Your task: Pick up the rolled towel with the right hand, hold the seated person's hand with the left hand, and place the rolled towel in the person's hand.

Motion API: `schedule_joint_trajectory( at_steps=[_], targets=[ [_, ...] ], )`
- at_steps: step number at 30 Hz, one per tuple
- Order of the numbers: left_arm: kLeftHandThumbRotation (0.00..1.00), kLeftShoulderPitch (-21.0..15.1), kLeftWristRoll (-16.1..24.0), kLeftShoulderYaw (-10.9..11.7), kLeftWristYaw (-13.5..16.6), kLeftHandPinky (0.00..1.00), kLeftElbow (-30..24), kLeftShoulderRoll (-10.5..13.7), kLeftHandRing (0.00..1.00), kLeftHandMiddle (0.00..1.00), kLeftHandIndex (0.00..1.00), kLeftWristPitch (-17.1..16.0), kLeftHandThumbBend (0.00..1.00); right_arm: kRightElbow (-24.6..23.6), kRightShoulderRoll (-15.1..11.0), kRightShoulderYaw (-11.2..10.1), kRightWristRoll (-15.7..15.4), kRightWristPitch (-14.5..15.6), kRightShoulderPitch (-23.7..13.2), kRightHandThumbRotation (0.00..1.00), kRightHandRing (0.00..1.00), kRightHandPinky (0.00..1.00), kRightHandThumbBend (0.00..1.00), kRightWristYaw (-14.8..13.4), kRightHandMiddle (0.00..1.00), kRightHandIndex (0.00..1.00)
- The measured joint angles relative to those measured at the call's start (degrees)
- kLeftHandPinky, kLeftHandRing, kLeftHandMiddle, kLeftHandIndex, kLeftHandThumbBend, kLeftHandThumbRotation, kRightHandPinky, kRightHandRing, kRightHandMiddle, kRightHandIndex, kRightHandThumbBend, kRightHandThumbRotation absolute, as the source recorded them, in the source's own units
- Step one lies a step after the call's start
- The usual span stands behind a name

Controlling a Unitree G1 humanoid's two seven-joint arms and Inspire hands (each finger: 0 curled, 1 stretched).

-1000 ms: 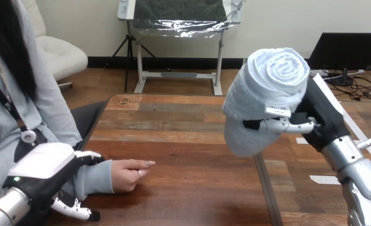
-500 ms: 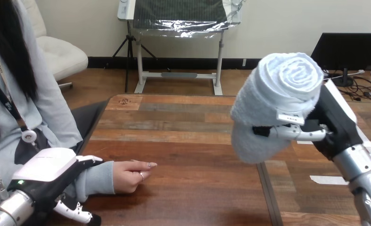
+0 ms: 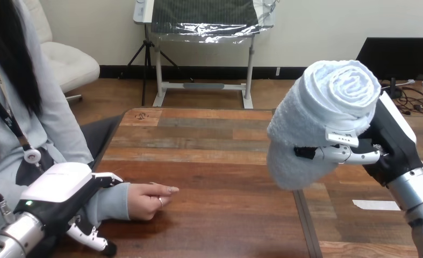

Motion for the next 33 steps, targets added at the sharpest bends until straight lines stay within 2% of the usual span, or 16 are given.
schedule_joint_trajectory(
  at_steps=[9, 21, 33],
  targets=[
    [0.10, -1.3, 0.2, -1.7, 2.5, 0.50, 1.1, -0.7, 0.51, 0.54, 0.57, 0.3, 1.00, -2.0, 0.0, 0.0, 1.0, 0.4, 0.7, 0.00, 0.33, 0.27, 0.71, 1.4, 0.42, 0.44],
    [0.01, -2.7, -0.1, -3.0, 3.4, 0.43, 1.9, -1.4, 0.43, 0.46, 0.46, 0.9, 0.96, -3.4, 0.0, 0.0, 1.0, 0.9, 0.8, 0.00, 0.34, 0.29, 0.71, 1.8, 0.42, 0.44],
    [0.00, -3.0, -1.9, -3.4, 4.0, 0.37, 3.4, -1.7, 0.38, 0.40, 0.38, -1.5, 0.89, -2.7, 0.4, 0.3, 1.0, 2.5, 0.8, 0.00, 0.34, 0.28, 0.69, 2.4, 0.42, 0.44]
  ],
)
